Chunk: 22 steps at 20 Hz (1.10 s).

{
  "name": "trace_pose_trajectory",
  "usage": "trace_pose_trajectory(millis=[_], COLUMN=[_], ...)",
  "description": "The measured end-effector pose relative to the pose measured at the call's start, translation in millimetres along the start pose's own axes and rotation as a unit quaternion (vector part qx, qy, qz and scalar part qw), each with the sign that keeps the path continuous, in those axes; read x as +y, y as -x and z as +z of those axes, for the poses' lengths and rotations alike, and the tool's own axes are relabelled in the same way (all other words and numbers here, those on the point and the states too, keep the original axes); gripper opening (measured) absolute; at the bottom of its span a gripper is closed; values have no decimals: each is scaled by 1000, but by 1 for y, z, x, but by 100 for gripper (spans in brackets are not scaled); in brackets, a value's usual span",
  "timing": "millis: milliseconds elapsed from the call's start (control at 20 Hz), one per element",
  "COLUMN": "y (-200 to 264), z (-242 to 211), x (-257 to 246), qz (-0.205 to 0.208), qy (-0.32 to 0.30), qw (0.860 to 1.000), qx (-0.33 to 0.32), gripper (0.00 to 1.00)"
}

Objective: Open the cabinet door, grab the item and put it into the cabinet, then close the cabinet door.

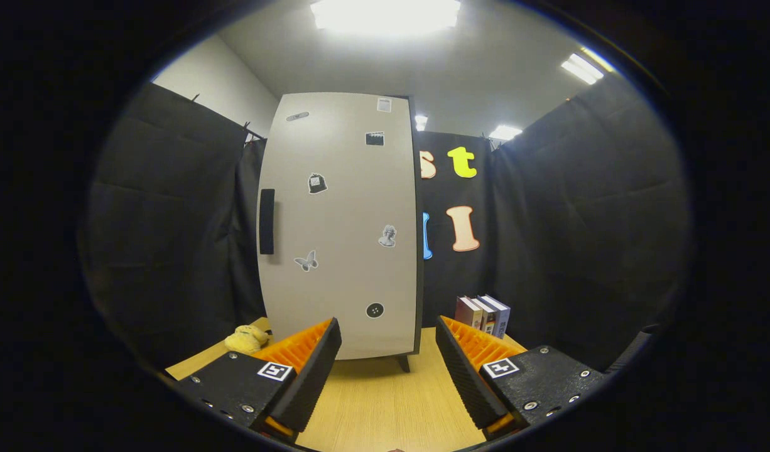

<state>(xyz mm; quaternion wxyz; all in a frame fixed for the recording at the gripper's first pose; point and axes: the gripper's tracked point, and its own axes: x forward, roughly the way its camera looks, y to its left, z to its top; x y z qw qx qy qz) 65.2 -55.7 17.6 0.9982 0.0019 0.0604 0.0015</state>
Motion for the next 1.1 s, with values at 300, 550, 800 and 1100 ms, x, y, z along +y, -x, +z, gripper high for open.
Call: trace_pose_trajectory(millis=[300, 550, 800, 1100], y=[-4, -6, -7, -9], z=[-4, -3, -3, -3], x=[1, -2, -2, -1], qz=[0, -4, -5, -1], qy=[-4, -11, -13, -8], qw=[1000, 1000, 1000, 1000], qx=[7, 6, 4, 3], gripper=[94, 94, 94, 94])
